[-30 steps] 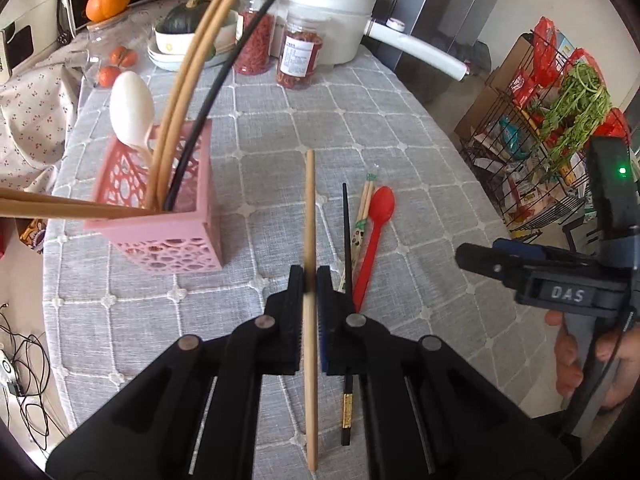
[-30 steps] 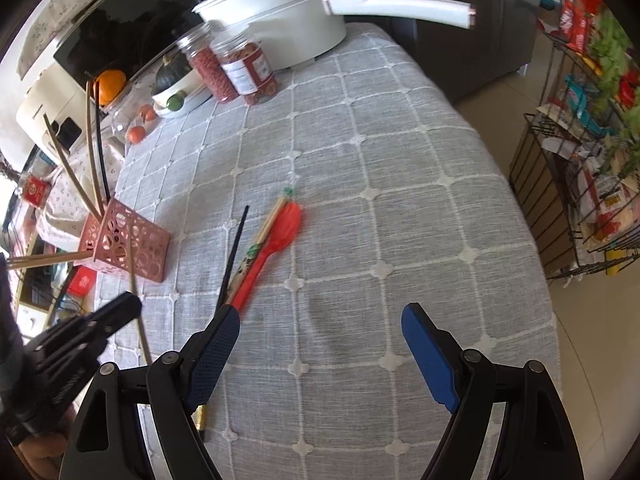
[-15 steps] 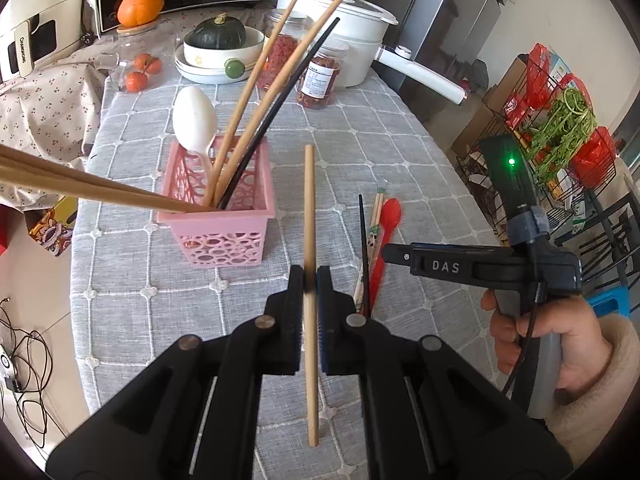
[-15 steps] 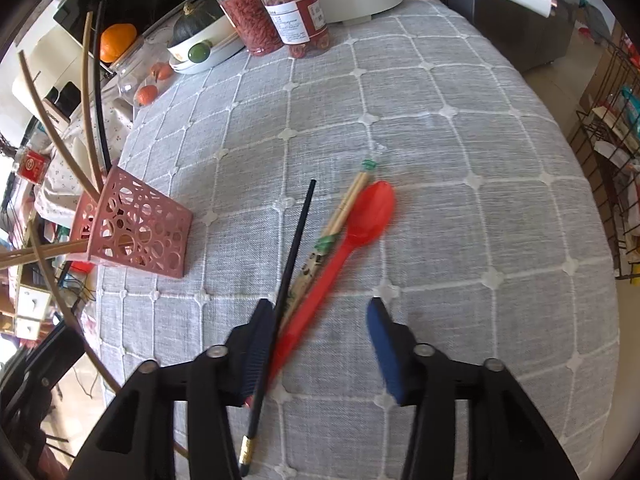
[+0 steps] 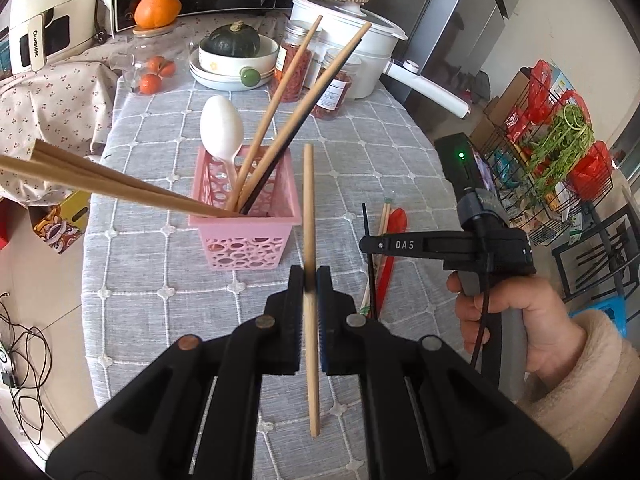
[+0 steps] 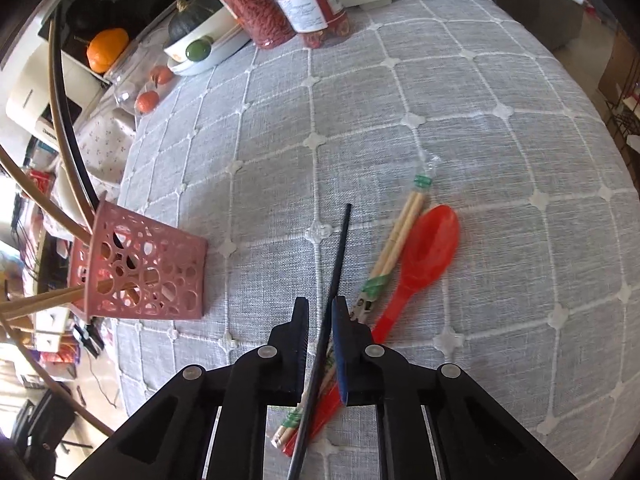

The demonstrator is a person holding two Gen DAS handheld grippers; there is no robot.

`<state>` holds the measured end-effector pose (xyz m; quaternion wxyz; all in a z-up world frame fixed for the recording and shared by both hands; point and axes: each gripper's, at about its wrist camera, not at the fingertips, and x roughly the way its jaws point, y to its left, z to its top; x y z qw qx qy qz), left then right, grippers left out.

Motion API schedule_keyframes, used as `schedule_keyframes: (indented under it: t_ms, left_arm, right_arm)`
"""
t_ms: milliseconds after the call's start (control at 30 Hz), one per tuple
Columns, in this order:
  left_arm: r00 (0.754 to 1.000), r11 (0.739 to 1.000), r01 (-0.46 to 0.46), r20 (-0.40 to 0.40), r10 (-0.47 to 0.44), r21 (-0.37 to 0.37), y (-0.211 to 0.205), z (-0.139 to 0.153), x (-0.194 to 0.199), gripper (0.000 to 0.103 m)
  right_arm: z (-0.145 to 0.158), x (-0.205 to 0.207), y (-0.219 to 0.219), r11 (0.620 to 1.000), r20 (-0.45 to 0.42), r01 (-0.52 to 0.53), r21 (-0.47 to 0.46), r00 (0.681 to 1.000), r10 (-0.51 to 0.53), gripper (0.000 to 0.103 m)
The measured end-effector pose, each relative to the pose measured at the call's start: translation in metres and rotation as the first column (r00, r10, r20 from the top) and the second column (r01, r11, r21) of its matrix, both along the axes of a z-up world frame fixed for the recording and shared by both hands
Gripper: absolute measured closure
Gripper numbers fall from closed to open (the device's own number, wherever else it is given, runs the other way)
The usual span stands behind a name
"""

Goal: Organize utensils
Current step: 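Lift the wooden chopstick with the left gripper while the right grasps the black chopstick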

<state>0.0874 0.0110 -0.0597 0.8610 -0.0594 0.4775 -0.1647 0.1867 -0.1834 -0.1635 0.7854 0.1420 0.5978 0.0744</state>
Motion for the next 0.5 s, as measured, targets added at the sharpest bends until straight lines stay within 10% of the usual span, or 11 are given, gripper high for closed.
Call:
schedule_keyframes:
  t_ms: [233,500]
  left_arm:
    - [1.000,1.000,-0.010,0.025,0.009,0.007,0.004,0.007,-0.003,0.096]
    - [0.981,0.999,-0.022,0.193,0.017,0.024,0.014,0.053,-0.020,0.096]
  right_arm:
    - [-0.008,0.004,0.023,0.989,0.000,-0.069,-0.132,0.998,0.069,0.094]
    - [0.028,-0.017,0.013,0.995,0.107,-0.068,-0.076,0.991,0.076,0.097]
